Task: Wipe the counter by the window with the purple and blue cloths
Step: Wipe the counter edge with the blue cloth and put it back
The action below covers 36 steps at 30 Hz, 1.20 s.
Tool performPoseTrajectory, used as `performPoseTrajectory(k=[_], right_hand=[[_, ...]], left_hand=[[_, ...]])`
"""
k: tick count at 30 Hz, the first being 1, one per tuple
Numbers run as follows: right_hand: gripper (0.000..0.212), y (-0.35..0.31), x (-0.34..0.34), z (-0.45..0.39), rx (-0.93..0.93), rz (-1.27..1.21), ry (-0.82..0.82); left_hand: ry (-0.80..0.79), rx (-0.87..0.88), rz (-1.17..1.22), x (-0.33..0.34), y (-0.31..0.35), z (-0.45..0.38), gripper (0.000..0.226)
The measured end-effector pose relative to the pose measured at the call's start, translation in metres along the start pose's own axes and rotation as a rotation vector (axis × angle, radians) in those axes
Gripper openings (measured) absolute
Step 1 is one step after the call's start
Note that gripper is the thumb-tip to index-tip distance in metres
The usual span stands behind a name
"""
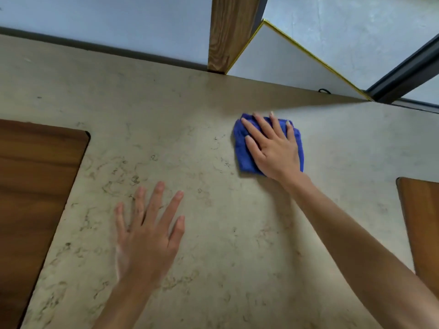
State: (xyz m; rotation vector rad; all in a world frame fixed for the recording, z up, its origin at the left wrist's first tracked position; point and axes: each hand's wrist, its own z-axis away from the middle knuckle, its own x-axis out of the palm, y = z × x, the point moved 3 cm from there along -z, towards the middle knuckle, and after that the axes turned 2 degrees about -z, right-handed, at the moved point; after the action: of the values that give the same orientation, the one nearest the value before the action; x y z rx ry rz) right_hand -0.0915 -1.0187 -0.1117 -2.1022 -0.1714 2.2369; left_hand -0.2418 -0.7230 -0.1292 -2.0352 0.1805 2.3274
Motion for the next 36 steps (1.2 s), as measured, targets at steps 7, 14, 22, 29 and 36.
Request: performPoseTrajectory(k=[7,14,22,29,36], right_hand=[[0.054,0.022,-0.011,-0.111,-0.024,-0.067,-0.038],[0.055,-0.013,-0.001,-0.015,0.007,-0.045,0.049],[0.06,-0.054,0.033,0.24,-0.097,-0.084,0.092],[0.052,-0.013,0.03,0.314,-0.144,-0.046,-0.029],[0.05,0.087,0.001,0.139,-0.021,0.058,0.024]], left_hand=[[0.015,-0.005,0.005,0.001,-0.001,-0.003,0.058],[0.025,-0.006,0.02,0.0,-0.002,0.0,0.057],[0.033,-0.031,0.059,0.002,-0.005,0.001,0.055],[-0.002,-0.047,-0.003,0.002,-0.004,0.003,0.054],[0.022,-0.051,-0.023,0.005,-0.003,0.0,0.057]])
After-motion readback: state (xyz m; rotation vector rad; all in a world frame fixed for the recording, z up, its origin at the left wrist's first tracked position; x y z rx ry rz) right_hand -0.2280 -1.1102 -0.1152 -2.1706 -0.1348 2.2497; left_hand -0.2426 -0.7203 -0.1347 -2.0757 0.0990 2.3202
